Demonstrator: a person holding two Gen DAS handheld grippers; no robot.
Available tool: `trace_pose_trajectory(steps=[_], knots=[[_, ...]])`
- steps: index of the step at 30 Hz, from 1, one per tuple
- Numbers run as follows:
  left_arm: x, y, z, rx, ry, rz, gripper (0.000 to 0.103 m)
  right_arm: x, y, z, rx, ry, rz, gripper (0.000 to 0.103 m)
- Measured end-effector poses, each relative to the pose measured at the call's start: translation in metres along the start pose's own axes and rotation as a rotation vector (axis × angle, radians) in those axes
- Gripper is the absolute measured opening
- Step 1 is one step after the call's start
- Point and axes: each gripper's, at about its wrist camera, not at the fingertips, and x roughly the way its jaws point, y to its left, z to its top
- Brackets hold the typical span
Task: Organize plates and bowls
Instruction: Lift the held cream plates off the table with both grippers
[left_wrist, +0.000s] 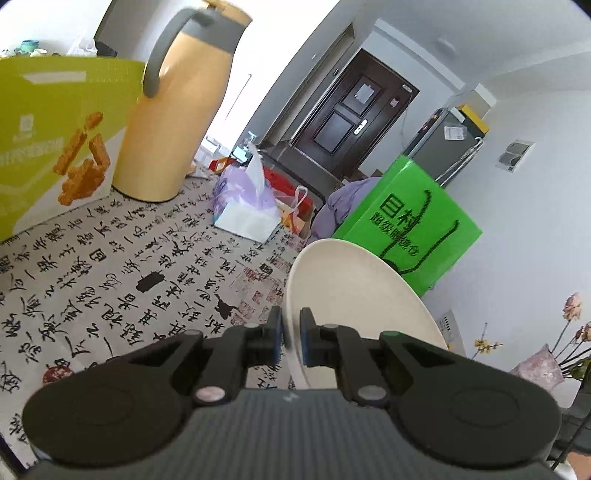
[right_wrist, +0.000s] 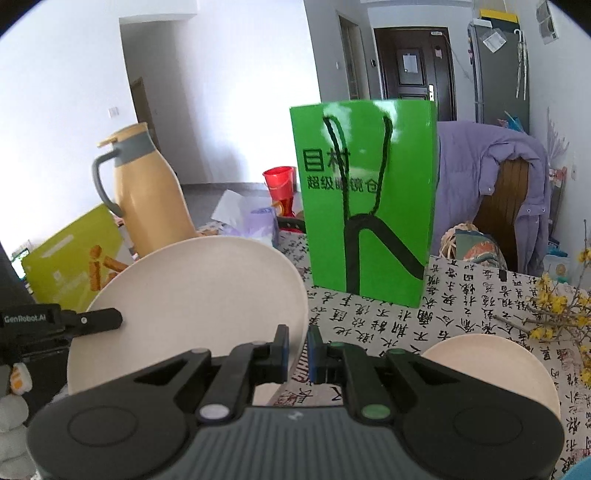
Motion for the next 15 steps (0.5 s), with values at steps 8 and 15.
trace_pose_trajectory(steps=[8, 15], knots=[[-0.035, -0.012, -0.004, 0.022, -0.031, -0.002, 0.01, -0.031, 0.007, -0.005, 0.011, -0.03, 0.01, 0.01], [-0.056, -0.014, -0.008, 0.022, -0.041, 0.002, 0.01, -0.051, 0.017, -0.01, 0.001, -0.048, 0.011, 0.01]])
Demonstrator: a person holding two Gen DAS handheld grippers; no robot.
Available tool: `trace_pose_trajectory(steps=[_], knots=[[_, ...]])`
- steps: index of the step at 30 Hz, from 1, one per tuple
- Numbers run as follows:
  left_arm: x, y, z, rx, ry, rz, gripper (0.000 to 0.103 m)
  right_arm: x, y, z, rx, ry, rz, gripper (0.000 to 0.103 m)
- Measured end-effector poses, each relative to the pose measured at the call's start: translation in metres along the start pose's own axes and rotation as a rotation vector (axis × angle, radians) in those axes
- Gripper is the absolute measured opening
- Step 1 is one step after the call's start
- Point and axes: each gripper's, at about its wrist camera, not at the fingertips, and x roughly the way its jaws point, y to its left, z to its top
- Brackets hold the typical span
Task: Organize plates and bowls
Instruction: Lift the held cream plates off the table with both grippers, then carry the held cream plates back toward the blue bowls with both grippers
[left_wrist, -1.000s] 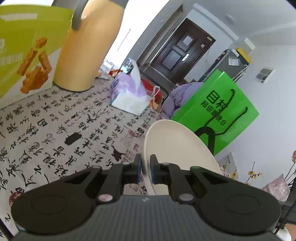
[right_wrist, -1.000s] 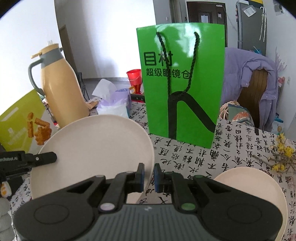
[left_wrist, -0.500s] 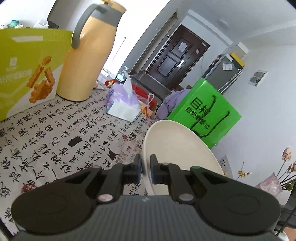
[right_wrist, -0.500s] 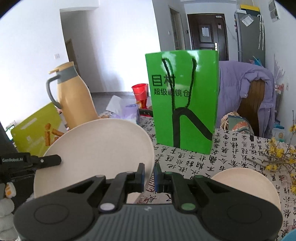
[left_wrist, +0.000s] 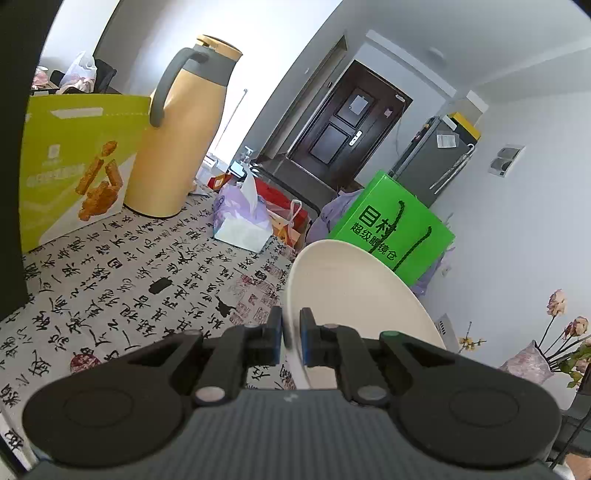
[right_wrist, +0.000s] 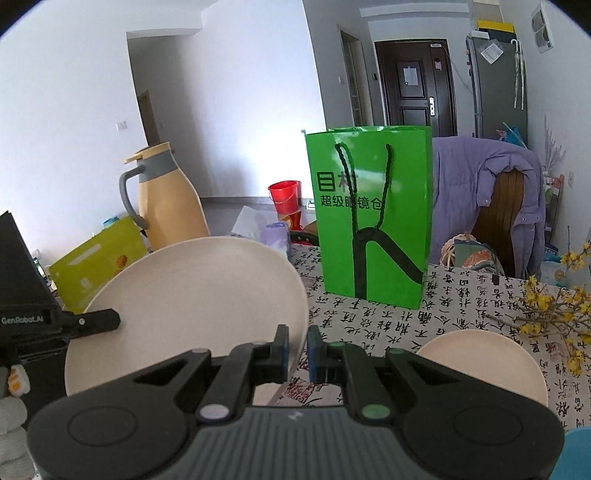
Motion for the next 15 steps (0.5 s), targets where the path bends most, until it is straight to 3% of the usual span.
trace_pose_trajectory(steps=[15], knots=[[-0.032, 0.004, -0.006, -0.011, -0.005, -0.008, 0.01, -0.031, 0.015, -0.008, 0.006, -0.041, 0.012, 0.01]])
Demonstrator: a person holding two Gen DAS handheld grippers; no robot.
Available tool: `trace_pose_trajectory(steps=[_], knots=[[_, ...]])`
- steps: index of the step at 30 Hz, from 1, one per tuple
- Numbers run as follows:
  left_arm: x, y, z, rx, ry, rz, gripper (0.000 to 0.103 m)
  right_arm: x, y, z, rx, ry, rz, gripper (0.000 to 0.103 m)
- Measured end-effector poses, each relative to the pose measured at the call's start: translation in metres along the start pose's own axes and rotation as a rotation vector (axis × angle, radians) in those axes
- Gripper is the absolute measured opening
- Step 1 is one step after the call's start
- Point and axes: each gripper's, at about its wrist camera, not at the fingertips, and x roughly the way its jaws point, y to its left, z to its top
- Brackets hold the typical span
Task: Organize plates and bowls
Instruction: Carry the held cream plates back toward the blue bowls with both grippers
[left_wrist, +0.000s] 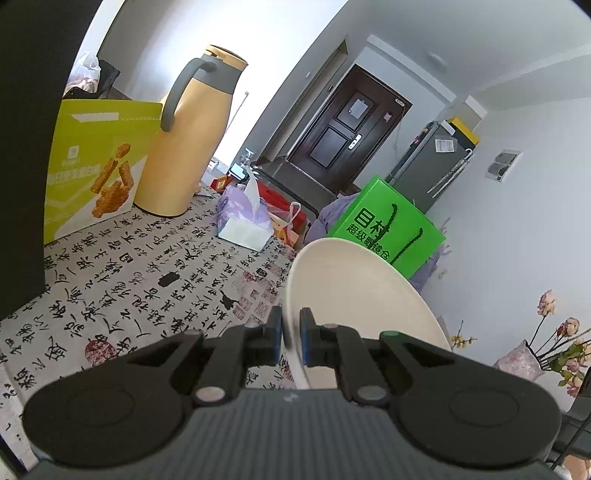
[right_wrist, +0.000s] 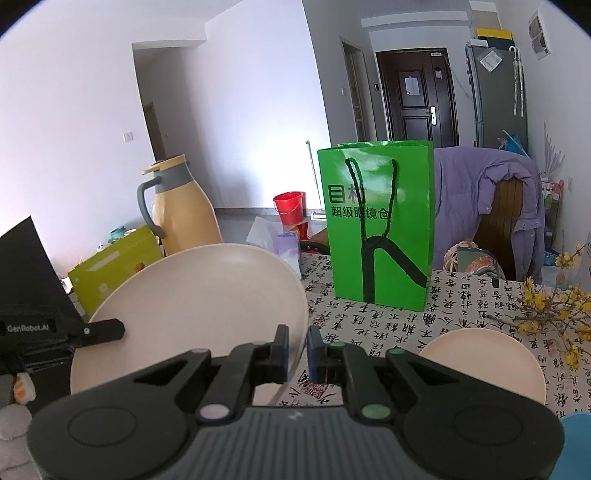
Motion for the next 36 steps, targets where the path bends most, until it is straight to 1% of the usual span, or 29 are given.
trace_pose_trajectory(steps=[16, 30, 36], knots=[[-0.042, -0.016, -0.013, 0.046, -0.029, -0.002, 0.01, -0.052, 0.011, -0.014, -0.003, -0.075, -0.01, 0.01], [-0.079, -0.03, -0.031, 0.071, -0.039, -0.033, 0.01, -0.092, 0.011, -0.028, 0.003, -0.103, -0.017, 0.01], [-0.097, -0.037, -0.039, 0.087, -0.052, -0.041, 0.01, -0.112, 0.015, -0.039, -0.004, -0.113, -0.023, 0.01]])
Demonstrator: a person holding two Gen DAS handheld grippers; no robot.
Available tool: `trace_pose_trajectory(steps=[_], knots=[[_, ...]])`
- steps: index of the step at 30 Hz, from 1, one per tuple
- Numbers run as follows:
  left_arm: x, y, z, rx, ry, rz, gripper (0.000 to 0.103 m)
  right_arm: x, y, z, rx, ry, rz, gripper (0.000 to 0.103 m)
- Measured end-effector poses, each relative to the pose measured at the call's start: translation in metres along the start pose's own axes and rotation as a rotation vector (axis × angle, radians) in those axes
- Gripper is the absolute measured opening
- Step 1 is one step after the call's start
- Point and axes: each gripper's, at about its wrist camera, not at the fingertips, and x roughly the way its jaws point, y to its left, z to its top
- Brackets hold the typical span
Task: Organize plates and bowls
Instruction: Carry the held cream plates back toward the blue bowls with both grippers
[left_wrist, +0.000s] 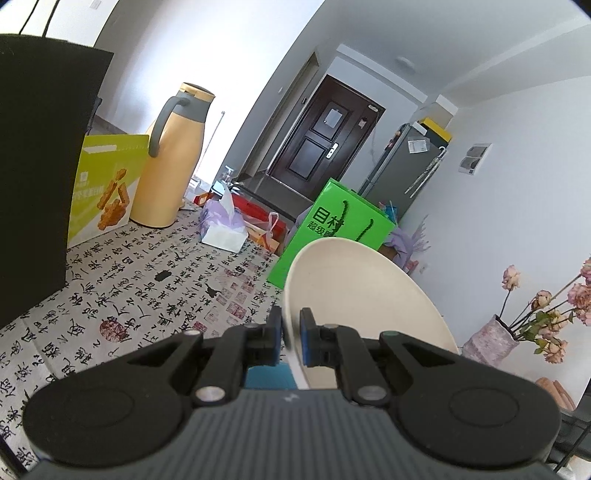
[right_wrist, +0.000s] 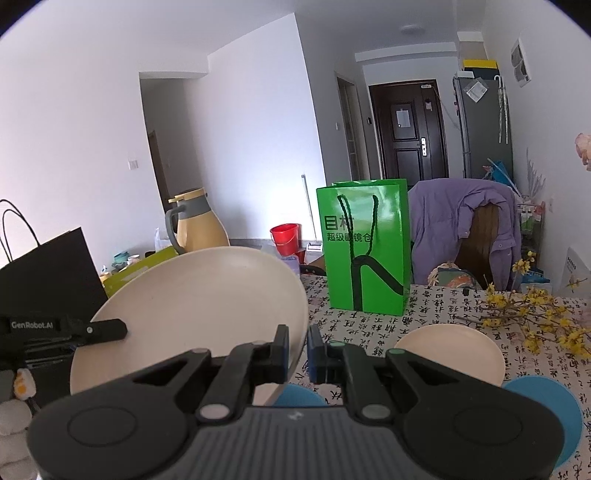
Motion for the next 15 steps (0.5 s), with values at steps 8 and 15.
trace_pose_trajectory(steps=[8, 15], knots=[[-0.022, -0.009, -0.008, 0.017, -0.014, -0.01, 0.01, -0.029, 0.003, -0.008, -0.008, -0.022, -0.003, 0.01], [-0.041, -0.016, -0.017, 0.035, -0.023, -0.017, 0.01, -0.052, 0.002, -0.017, 0.004, -0.042, 0.001, 0.01]])
